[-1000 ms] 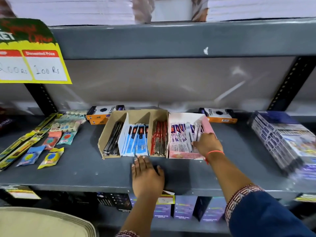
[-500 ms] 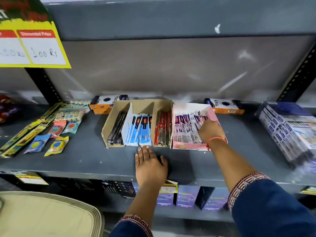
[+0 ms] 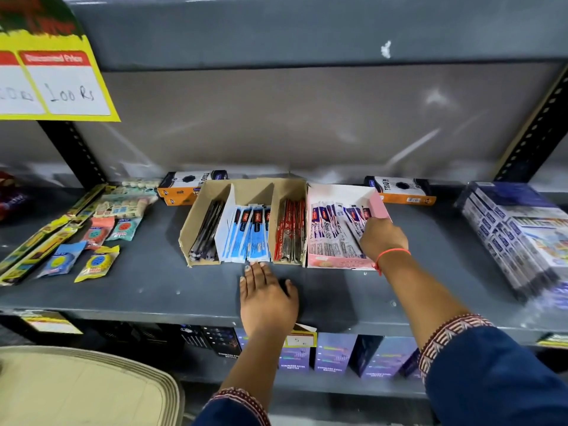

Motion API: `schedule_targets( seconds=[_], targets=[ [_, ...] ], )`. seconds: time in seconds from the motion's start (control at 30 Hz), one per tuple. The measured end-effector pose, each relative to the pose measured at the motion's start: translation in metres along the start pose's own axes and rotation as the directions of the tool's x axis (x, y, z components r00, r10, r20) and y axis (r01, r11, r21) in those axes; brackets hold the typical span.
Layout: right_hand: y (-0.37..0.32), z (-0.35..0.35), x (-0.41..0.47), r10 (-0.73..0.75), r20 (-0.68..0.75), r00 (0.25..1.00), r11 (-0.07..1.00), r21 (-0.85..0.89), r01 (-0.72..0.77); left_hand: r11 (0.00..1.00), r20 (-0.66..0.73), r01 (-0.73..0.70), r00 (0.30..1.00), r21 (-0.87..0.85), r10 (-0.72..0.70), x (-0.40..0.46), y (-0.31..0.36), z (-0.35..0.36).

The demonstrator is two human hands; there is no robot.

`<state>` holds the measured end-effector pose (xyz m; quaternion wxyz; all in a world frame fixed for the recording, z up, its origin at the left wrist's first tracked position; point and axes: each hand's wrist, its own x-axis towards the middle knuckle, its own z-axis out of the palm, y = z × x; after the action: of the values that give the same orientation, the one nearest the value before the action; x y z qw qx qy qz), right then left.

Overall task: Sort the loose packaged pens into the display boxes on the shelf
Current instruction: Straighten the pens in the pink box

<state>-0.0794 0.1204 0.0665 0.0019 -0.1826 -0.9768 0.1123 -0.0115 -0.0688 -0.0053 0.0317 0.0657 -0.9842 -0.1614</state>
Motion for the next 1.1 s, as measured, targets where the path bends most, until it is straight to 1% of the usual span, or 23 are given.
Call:
schedule_targets(
  seconds=[0.1, 0.13, 0.2, 0.27, 0.37, 0.6, 0.67, 0.77, 0.83, 0.9, 0.97, 1.03, 1.1],
  targets=[
    [-0.004, 0.0, 0.0, -0.077, -0.043, 0.996, 0.991, -0.116, 0.071, 1.0, -0.006, -0.001, 1.0, -0.009, 0.001, 0.0, 0.0, 0.0],
    [-0.007, 0.001, 0.0, -0.116, -0.024, 0.993, 0.984, -0.138, 0.111, 1.0, -0.007, -0.001, 1.0, -0.011, 0.001, 0.0, 0.0, 0.001],
    [-0.011, 0.005, 0.001, -0.146, 0.051, 0.988, 0.983, -0.108, 0.151, 1.0, -0.01, 0.0, 1.0, -0.015, 0.0, 0.0, 0.0, 0.001],
    [-0.014, 0.007, 0.002, -0.126, 0.105, 0.986, 0.989, -0.062, 0.133, 1.0, -0.012, 0.006, 1.0, -0.013, -0.006, 0.001, 0.0, 0.001],
    [-0.014, 0.007, 0.003, -0.094, 0.115, 0.989, 0.995, 0.001, 0.095, 1.0, -0.006, 0.006, 1.0, 0.001, -0.006, 0.001, 0.0, 0.002],
    [-0.015, 0.007, 0.005, -0.112, 0.09, 0.99, 0.993, -0.025, 0.114, 1.0, -0.01, -0.001, 1.0, -0.003, 0.001, 0.001, -0.001, 0.003],
    [-0.014, 0.005, 0.005, -0.109, 0.068, 0.992, 0.993, -0.028, 0.111, 1.0, -0.013, -0.002, 1.0, 0.0, 0.002, 0.001, -0.001, 0.004],
    [-0.009, 0.002, 0.005, -0.119, -0.019, 0.993, 0.992, -0.033, 0.118, 1.0, -0.012, -0.002, 1.0, 0.01, 0.002, 0.001, -0.001, 0.003],
    [-0.006, 0.0, 0.007, -0.1, -0.022, 0.995, 0.994, 0.047, 0.101, 1.0, -0.007, -0.001, 1.0, 0.012, 0.002, 0.001, 0.0, 0.003],
    [-0.004, 0.0, 0.011, -0.081, 0.007, 0.997, 0.986, 0.147, 0.08, 1.0, -0.001, -0.001, 1.0, 0.01, 0.001, 0.001, 0.0, 0.002],
    [-0.003, 0.002, 0.014, -0.073, 0.034, 0.997, 0.976, 0.207, 0.064, 1.0, -0.003, -0.001, 1.0, 0.007, 0.001, 0.002, 0.0, 0.002],
    [-0.002, 0.003, 0.013, -0.079, 0.049, 0.996, 0.979, 0.191, 0.068, 1.0, 0.002, -0.003, 1.0, 0.01, 0.003, 0.001, -0.001, 0.002],
    [-0.001, 0.003, 0.009, -0.094, 0.05, 0.994, 0.988, 0.128, 0.087, 1.0, -0.002, -0.001, 1.0, -0.005, 0.001, 0.001, -0.001, 0.002]
  ],
)
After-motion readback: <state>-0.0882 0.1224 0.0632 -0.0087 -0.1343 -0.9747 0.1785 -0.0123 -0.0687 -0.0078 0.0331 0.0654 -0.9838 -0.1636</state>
